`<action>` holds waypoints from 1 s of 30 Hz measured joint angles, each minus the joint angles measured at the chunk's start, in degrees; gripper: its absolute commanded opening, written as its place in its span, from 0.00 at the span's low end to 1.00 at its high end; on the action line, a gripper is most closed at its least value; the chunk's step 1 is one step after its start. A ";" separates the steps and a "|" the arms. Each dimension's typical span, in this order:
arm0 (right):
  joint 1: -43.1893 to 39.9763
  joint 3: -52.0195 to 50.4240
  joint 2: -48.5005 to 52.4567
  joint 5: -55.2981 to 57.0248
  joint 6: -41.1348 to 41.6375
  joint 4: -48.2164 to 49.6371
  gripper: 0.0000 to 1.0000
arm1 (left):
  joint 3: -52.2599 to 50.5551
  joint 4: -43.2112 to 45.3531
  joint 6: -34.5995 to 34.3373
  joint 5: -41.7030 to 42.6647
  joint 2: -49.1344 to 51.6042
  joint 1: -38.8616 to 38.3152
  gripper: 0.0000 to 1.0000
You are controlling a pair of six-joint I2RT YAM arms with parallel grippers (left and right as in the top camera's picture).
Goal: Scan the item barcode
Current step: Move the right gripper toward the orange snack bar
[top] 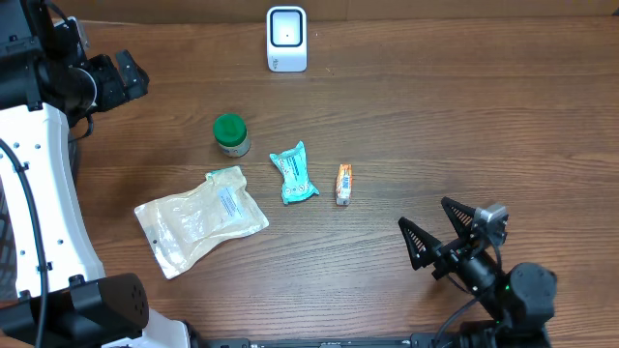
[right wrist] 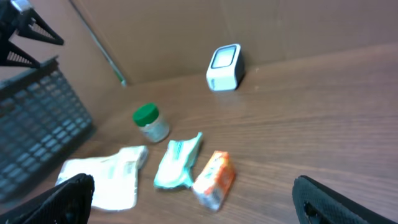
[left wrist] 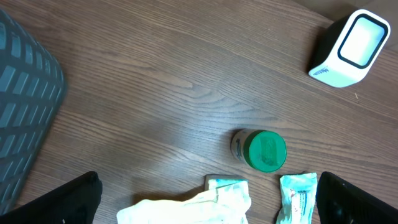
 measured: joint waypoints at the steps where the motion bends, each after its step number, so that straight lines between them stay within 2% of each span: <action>1: 0.00 2.10 1.57 -0.35 0.20 -1.70 1.00 | 0.00 0.00 0.00 0.02 0.00 0.00 1.00; 15: 0.00 30.77 27.76 -3.06 0.66 -34.18 1.00 | 0.00 -0.13 0.00 0.39 0.00 0.00 1.00; 22: 0.00 33.55 34.23 -3.58 0.72 -34.12 1.00 | 0.00 -0.13 0.00 0.39 0.00 0.00 1.00; 24: 0.00 33.55 35.58 -3.63 0.66 -34.01 0.94 | 0.00 -0.13 0.00 0.39 0.00 0.00 1.00; 30: 0.00 33.64 37.90 -3.50 0.74 -34.82 0.92 | 0.00 -0.13 0.00 0.39 0.00 0.00 0.99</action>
